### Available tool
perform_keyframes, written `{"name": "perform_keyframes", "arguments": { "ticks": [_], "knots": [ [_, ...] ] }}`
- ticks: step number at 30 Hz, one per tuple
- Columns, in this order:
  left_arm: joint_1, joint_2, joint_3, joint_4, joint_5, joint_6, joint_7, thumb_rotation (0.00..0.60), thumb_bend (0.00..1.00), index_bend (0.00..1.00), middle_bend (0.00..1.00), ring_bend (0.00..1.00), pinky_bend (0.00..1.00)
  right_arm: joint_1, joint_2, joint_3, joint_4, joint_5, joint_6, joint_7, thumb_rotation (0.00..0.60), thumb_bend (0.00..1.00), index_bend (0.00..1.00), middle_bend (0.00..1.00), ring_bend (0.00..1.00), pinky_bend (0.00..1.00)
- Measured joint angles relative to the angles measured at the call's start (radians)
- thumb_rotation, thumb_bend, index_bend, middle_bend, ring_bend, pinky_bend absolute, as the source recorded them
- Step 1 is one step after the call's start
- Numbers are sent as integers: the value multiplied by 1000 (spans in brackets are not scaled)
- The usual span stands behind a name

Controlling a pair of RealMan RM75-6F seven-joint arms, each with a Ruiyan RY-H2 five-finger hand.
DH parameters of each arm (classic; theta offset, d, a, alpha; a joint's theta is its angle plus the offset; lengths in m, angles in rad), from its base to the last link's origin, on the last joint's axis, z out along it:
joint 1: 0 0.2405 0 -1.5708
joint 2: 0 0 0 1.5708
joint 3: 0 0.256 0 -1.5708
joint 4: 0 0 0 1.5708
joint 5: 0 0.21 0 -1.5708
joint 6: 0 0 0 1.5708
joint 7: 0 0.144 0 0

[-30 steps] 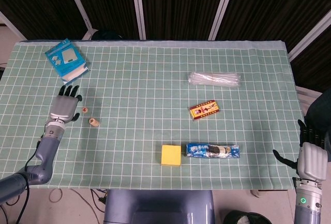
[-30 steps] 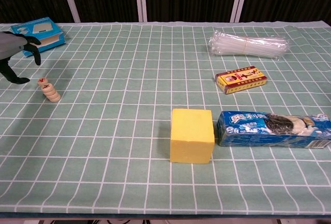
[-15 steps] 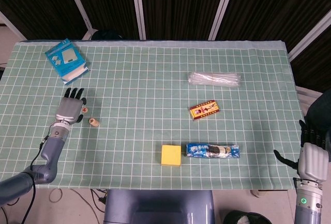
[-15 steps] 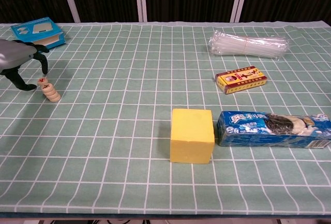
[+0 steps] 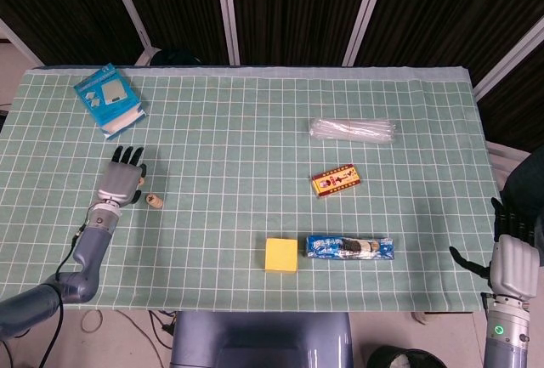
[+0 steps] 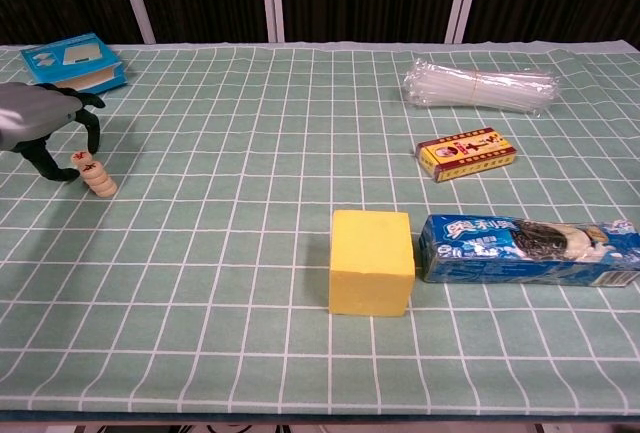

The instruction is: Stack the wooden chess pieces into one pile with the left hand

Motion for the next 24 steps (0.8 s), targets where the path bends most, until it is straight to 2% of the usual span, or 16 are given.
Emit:
{"name": "perform_keyframes", "arguments": {
  "ticks": [7, 24],
  "knots": [
    [3, 6, 2, -14, -7, 7, 22, 600, 309, 462, 52, 0, 0, 1, -1, -1, 1, -1, 0, -2, 600, 233, 22, 12, 1, 0],
    [14, 11, 5, -4, -28, 12, 51, 600, 312, 447, 52, 0, 0, 1, -2, 1, -1, 5, 0, -6, 600, 232, 22, 12, 1, 0]
  ]
}}
